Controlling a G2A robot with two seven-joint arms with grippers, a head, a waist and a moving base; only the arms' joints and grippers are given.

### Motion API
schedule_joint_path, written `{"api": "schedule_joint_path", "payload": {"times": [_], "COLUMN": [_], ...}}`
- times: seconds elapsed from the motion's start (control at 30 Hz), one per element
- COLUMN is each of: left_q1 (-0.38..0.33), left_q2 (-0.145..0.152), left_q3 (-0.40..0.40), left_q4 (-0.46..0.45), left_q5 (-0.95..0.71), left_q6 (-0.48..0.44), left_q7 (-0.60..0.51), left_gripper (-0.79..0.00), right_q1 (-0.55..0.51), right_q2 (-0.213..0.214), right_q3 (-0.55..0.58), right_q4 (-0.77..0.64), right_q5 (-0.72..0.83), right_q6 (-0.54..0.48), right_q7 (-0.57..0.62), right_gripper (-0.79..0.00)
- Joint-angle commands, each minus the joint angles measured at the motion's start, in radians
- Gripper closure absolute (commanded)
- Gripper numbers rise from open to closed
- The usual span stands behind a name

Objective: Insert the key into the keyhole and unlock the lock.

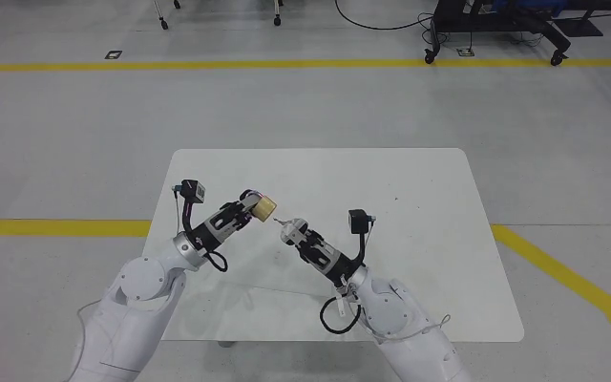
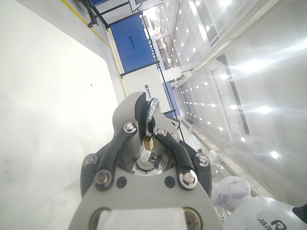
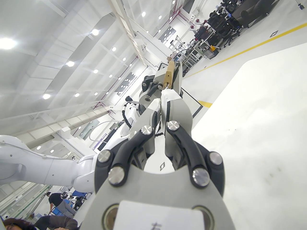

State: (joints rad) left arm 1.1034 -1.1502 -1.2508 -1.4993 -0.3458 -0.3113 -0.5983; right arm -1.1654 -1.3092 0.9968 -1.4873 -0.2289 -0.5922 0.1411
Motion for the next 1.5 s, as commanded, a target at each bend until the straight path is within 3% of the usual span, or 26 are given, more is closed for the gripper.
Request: {"api": "schedule_joint_path", "payload": {"times": [0.0, 1.47], "left_q1": [0.001, -0.006], "left_q2": [-0.001, -0.011], "left_q3": [0.000, -0.006], "left_q4": [-0.002, 0.016], "left_q5": [0.005, -0.013], "left_q6": [0.002, 0.063], "left_q7": [0.002, -0.021], "left_gripper": [0.000, 0.000], "right_q1": [0.002, 0.001], "right_q2": [-0.002, -0.030], "right_q3": [-0.002, 0.012], "right_q4": [0.003, 0.015], "right_q5": [0.002, -0.043], "right_q6": [0.005, 0.029], "right_q7": [0.001, -0.049], "right_gripper": [0.000, 0.000]}}
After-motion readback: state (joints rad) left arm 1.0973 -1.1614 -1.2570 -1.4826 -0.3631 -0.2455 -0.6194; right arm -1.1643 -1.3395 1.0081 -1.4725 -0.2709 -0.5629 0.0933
